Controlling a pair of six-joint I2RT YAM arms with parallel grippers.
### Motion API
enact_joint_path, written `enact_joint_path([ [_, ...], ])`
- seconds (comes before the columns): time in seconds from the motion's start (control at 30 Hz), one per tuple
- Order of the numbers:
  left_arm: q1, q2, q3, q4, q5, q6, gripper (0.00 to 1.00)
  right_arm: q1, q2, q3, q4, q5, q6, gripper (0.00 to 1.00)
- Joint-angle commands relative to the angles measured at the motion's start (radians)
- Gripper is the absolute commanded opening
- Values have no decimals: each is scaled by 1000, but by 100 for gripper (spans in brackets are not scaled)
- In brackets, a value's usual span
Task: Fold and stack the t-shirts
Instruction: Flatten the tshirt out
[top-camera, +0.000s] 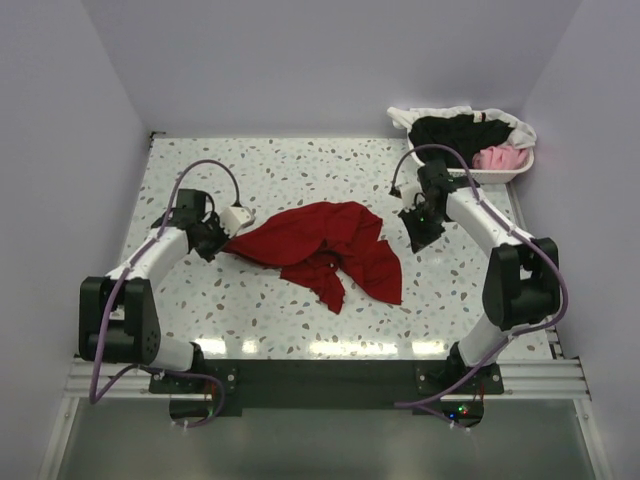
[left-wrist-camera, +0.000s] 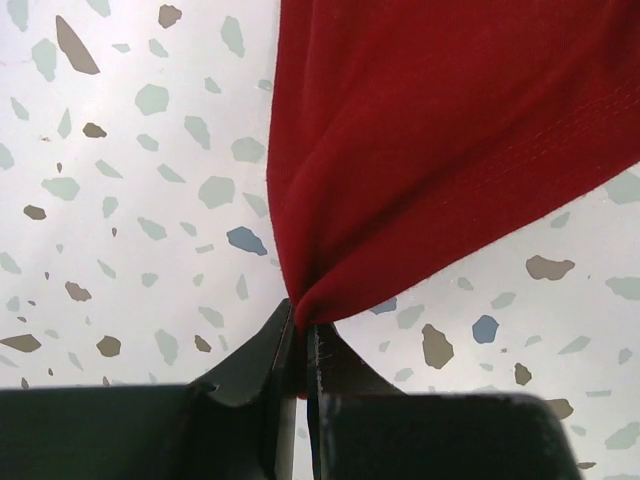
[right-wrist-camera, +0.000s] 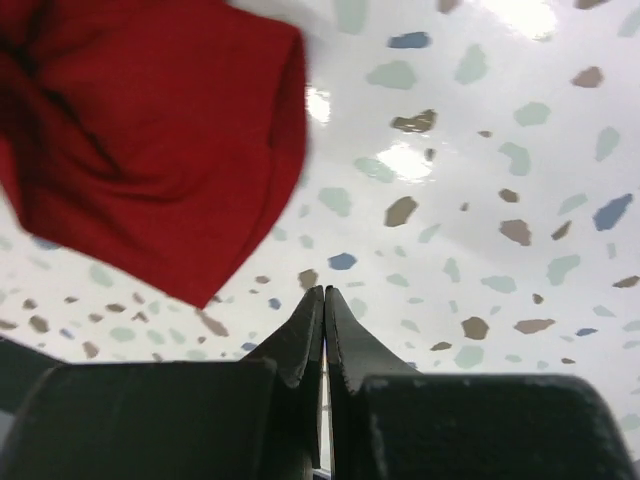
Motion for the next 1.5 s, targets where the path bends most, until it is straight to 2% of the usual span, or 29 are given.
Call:
enact_joint_path([
  [0.0,5,7,25,2,-9,38,0,34,-21,18,-97,-131,-38,0],
  [0.03,5,21,28,11,-9,33,0,34,-16,24,-83,-125,-18,11],
  [0.07,5,27,31,12,-9,33,0,34,-6,34,-60,-125,-13,33],
  [0.1,5,33,38,17,-10,30,0,34,19,47,-51,-134,-12,40],
  [0.17,5,49,49,25,-19,25,0,34,53,90,-16,-139,-3,48],
  [0.27,5,70,71,12,-24,24,0,34,139,173,6,-145,5,55],
  [0.43,5,92,86,0,-16,24,2,36,272,271,12,-192,25,59],
  [0.77,5,130,109,-3,-13,7,4,43,384,321,-10,-295,27,58],
  [0.83,5,141,115,-3,-18,-2,6,45,395,318,-22,-314,11,55],
  [0.87,6,144,118,-3,-18,-7,7,45,401,316,-39,-321,5,50],
  [0.9,5,145,121,-3,-18,-10,8,45,409,316,-46,-338,-2,41],
  [0.93,5,152,124,-3,-19,-19,8,43,407,316,-60,-348,-21,21],
  [1.0,5,155,129,-4,-29,-25,8,42,380,308,-97,-366,-38,2],
  [1.1,14,139,123,18,-47,-25,6,10,323,288,-138,-371,-64,0],
  [1.23,37,139,127,57,-65,-22,0,-120,188,279,-174,-325,-84,0],
  [1.27,69,145,144,60,-65,-25,0,-144,170,278,-187,-309,-93,0],
  [1.47,101,187,252,29,-15,-41,0,-279,71,242,-181,-213,-134,0],
])
